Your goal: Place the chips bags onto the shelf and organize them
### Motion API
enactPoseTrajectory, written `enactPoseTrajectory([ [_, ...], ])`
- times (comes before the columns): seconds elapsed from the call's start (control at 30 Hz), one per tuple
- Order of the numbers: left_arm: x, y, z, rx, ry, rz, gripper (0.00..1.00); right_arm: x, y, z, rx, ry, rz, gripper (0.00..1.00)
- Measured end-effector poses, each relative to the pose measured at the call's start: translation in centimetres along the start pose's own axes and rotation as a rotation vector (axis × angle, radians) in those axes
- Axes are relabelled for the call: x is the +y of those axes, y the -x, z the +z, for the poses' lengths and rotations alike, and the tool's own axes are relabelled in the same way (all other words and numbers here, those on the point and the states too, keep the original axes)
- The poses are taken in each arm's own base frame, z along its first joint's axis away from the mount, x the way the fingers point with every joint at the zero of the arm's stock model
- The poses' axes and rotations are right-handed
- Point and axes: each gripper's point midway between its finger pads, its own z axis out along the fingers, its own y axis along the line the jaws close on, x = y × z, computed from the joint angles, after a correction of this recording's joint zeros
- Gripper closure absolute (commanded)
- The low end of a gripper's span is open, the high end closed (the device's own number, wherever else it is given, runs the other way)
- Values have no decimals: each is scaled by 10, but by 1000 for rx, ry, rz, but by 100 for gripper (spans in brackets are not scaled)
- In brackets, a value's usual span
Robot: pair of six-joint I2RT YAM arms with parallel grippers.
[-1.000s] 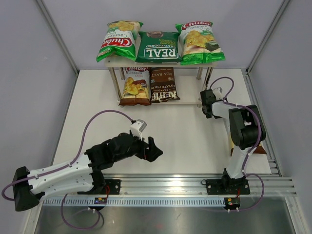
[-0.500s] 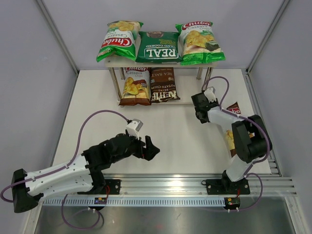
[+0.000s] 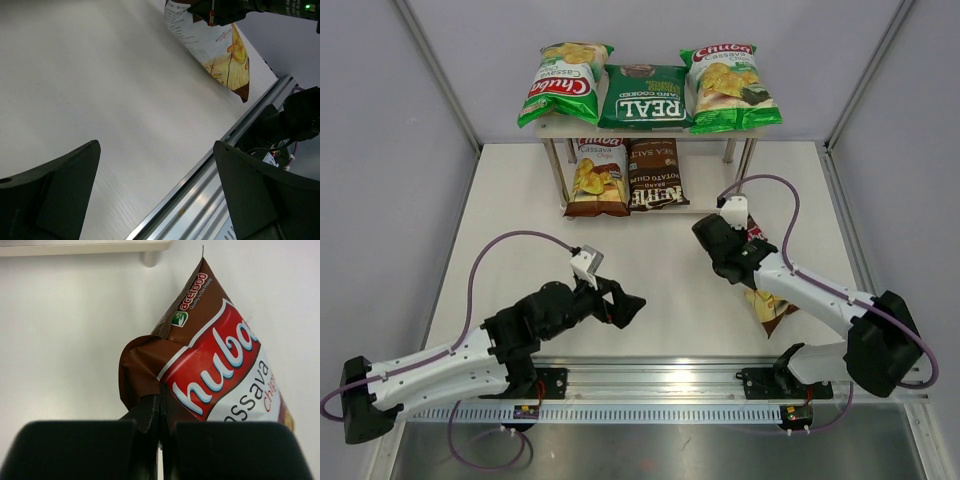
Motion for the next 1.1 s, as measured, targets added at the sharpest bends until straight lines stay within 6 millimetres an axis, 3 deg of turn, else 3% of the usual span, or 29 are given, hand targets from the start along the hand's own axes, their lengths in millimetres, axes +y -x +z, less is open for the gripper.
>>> enactPoseTrajectory([
  [0.2, 1, -4, 13, -67, -44, 52, 1, 43, 0, -42, -13, 188, 143, 100],
  [0.33, 6, -13, 20, -77, -40, 77, 1, 86, 3, -77, -18, 305, 132, 100],
  [0.47, 16, -12, 23, -88, 23, 93, 1, 133, 16, -123, -48, 455, 102, 100],
  [0.6, 25, -2, 16, -106, 86, 96, 1, 159, 33, -159, -74, 586, 84, 100],
  [0.7, 24, 18, 0, -157, 100, 64, 1, 166, 47, -173, -105, 666, 71, 100],
  [0.83, 17, 49, -27, -220, 98, -3, 1, 168, 60, -208, -167, 869, 7, 100],
  [1.0, 7, 90, -65, -230, 139, -145, 1, 151, 77, -257, -325, 1101, -138, 100],
  [1.1, 2, 119, -91, -265, 167, -320, 1, 144, 74, -272, -400, 1188, -236, 100],
])
